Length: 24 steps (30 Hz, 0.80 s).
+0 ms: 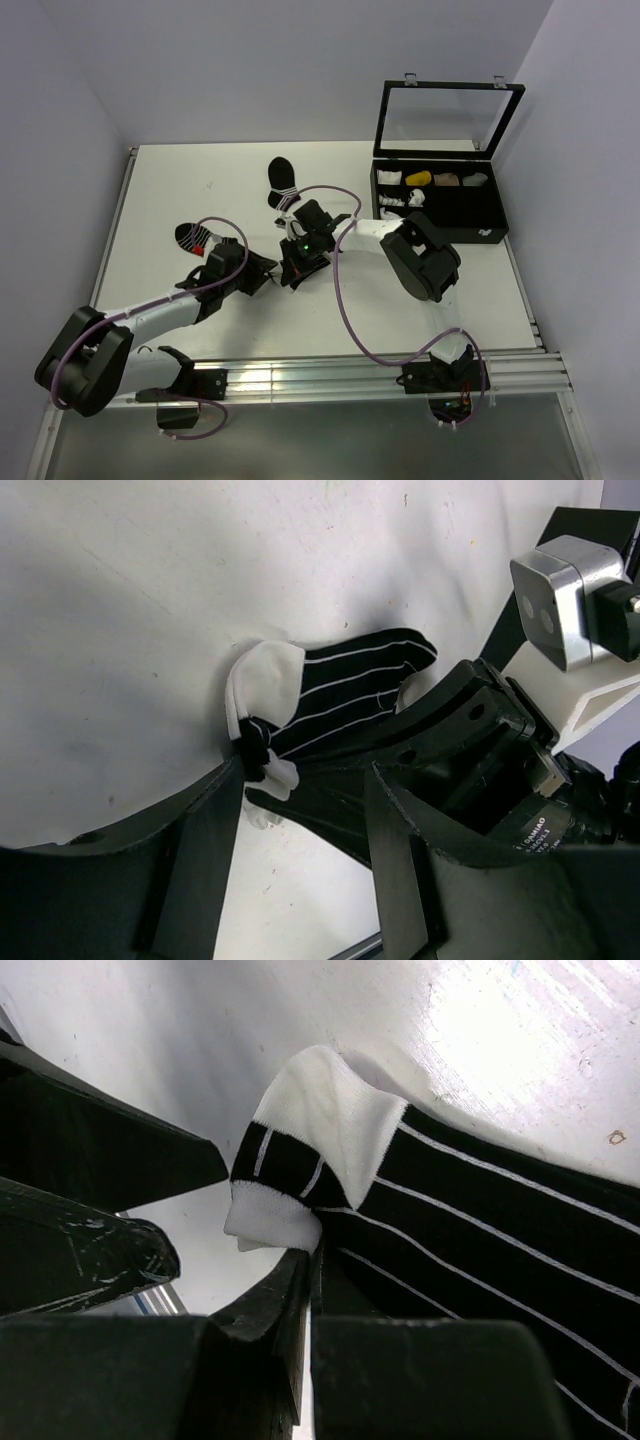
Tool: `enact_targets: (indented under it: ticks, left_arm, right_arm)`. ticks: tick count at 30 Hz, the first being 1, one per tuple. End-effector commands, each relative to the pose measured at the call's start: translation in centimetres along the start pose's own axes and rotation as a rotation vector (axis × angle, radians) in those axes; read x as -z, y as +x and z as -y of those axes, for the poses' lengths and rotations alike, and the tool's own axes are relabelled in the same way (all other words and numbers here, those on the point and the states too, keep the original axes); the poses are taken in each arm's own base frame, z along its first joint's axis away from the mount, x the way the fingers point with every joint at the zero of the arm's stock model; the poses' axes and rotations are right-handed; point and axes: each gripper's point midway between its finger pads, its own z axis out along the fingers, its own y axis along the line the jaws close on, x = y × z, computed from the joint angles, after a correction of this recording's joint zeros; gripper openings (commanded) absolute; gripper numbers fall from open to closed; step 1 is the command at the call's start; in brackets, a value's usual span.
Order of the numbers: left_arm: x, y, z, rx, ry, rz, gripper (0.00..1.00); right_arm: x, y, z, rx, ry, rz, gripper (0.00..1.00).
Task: Roll the socks
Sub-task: Roll the sock at the center of the board.
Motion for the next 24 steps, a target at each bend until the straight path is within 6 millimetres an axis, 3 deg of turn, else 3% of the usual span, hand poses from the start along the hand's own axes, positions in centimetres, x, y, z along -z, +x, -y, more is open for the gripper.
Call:
enact_targets:
  ticks: [1,8,18,24]
  left_arm:
    - [-0.2,0.1,2.4,0.038,0.074,-0.011,0.56]
    - [-0.4,0.3,2.6,0.062,0.087,-0.022,0.54]
    - [-0.9,0.4,1.5,0.095,0.049,-0.023,0.45]
    - [-0.6,0.5,1.1,0.100,0.038,-0.024,0.46]
  right_arm:
    - [-0.4,-0.4,1.1,0.007,0.052,0.005,0.00]
    - [-0.4,-0.5,1.3,0.005,0.058,0.006,0.00]
    - [-0.4,-0.5,1.3,0.003,0.058,0.010,0.00]
    - [-0.5,-0.2,1.5,-0.002,0.059,0.010,0.00]
